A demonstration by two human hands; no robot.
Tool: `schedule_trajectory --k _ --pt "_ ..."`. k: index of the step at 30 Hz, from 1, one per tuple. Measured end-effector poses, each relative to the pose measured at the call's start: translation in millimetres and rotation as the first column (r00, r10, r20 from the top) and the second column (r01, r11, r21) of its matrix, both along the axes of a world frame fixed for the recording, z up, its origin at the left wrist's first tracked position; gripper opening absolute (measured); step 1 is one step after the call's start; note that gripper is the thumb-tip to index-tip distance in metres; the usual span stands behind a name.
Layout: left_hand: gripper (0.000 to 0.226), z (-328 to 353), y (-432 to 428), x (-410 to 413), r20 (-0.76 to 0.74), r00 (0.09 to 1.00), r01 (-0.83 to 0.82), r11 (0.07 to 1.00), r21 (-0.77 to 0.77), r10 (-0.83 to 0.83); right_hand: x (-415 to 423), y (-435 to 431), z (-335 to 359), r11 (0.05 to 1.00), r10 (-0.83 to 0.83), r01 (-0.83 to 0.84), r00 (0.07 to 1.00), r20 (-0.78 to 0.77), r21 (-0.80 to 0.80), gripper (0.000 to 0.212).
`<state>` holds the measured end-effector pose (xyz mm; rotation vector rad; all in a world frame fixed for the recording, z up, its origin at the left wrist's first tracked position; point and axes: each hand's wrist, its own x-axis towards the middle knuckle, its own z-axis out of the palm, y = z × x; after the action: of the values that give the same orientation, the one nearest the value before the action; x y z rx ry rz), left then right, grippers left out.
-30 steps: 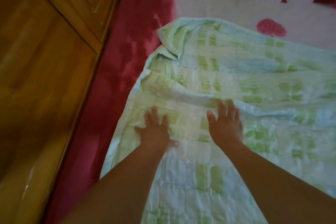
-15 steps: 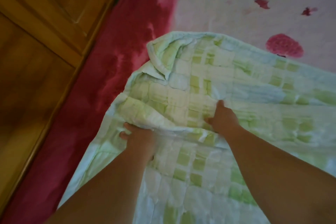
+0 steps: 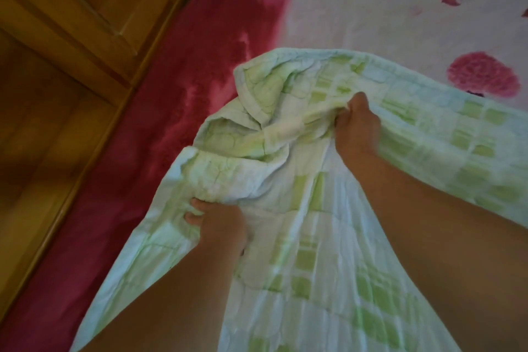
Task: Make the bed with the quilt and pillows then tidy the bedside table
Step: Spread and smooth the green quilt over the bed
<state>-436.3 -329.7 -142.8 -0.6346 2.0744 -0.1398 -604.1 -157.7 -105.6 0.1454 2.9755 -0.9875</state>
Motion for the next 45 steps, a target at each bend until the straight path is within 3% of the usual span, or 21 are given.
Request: schedule_trajectory --k 3,6,9,11,14,18,25,27,29,31,33,35,37,39,42,43,45 --pt "0.086 -5.0 0.9 -1.5 -0.014 1.0 -0.008 0.999 -0.045 0.008 -2.4 12.1 -35.9 0.98 0.158 -0.175 0.974 0.159 0.096 0.024" --pt "0.081 -8.9 -0.2 2.3 -0.024 0.998 -0.063 0.997 -0.049 0.062 44.0 26.1 -78.3 0.866 0.371 -0.42 0.904 0.214 0.272 0.057" --pt "0.08 -18.1 -0.8 1.1 -0.09 0.983 -0.163 0.986 -0.014 0.161 52.1 27.9 -79.0 0.818 0.369 -0.496 0.841 0.394 0.291 0.079" --pt "0.077 -18.3 -0.4 -1.6 -0.209 0.902 -0.373 0.926 0.064 0.378 38.2 25.8 -63.7 0.788 0.36 -0.553 0.772 0.524 0.273 0.088" --pt "0.074 -9.6 2.1 -7.1 -0.326 0.773 -0.527 0.837 0.147 0.544 21.6 17.0 -45.9 0.736 0.349 -0.624 0.682 0.643 0.263 0.118" --pt "0.089 -21.9 -1.1 -6.1 -0.209 0.832 -0.51 0.857 0.073 0.513 23.8 3.2 -37.6 0.668 0.276 -0.671 0.625 0.73 0.322 0.146" --pt "0.08 -15.9 -5.2 -7.5 -0.063 0.95 -0.302 0.952 0.052 0.305 25.1 -5.9 -35.8 0.676 0.235 -0.655 0.626 0.743 0.338 0.151" --pt "0.072 -5.8 -12.6 -13.4 0.067 0.973 -0.223 0.972 0.068 0.219 25.6 -7.7 -34.0 0.698 0.199 -0.632 0.623 0.757 0.336 0.147" --pt "0.055 6.1 -25.2 -40.9 0.136 0.988 -0.096 0.978 0.185 0.071 25.9 -9.1 -31.7 0.718 0.146 -0.593 0.64 0.754 0.365 0.139" --pt "0.059 33.1 -42.6 -77.8 0.273 0.953 0.016 0.925 0.379 -0.129 25.3 -14.0 -25.8 0.749 0.119 -0.563 0.634 0.764 0.349 0.13" --pt "0.065 59.0 -57.6 -116.3 0.371 0.918 -0.062 0.872 0.486 -0.142 27.5 -15.6 -24.2 0.761 0.099 -0.54 0.645 0.757 0.36 0.125" --pt "0.046 80.3 -76.6 -154.7 0.423 0.904 -0.202 0.805 0.558 -0.066 26.6 -18.3 -19.6 0.763 0.08 -0.526 0.653 0.753 0.375 0.125" --pt "0.025 97.5 -86.4 -191.6 0.329 0.94 -0.286 0.723 0.628 0.086 26.3 -20.3 -17.6 0.773 0.072 -0.515 0.651 0.756 0.37 0.126" --pt "0.031 102.8 -89.8 -223.3 0.088 0.964 -0.242 0.695 0.677 0.25 24.7 -23.0 -15.2 0.795 0.053 -0.489 0.644 0.763 0.358 0.125" --pt "0.062 84.0 -89.5 -243.4 -0.335 0.881 -0.102 0.826 0.554 0.334 22.9 -26.2 -18.0 0.797 0.059 -0.476 0.674 0.737 0.372 0.117" --pt "0.068 76.6 -85.5 -244.2 -0.382 0.849 -0.122 0.838 0.531 0.365 22.3 -24.4 -20.1 0.798 0.066 -0.469 0.691 0.72 0.377 0.114" --pt "0.065 62.5 -81.6 -239.1 -0.294 0.785 -0.309 0.755 0.578 0.546 22.7 -23.5 -22.6 0.803 0.111 -0.474 0.714 0.692 0.361 0.114"
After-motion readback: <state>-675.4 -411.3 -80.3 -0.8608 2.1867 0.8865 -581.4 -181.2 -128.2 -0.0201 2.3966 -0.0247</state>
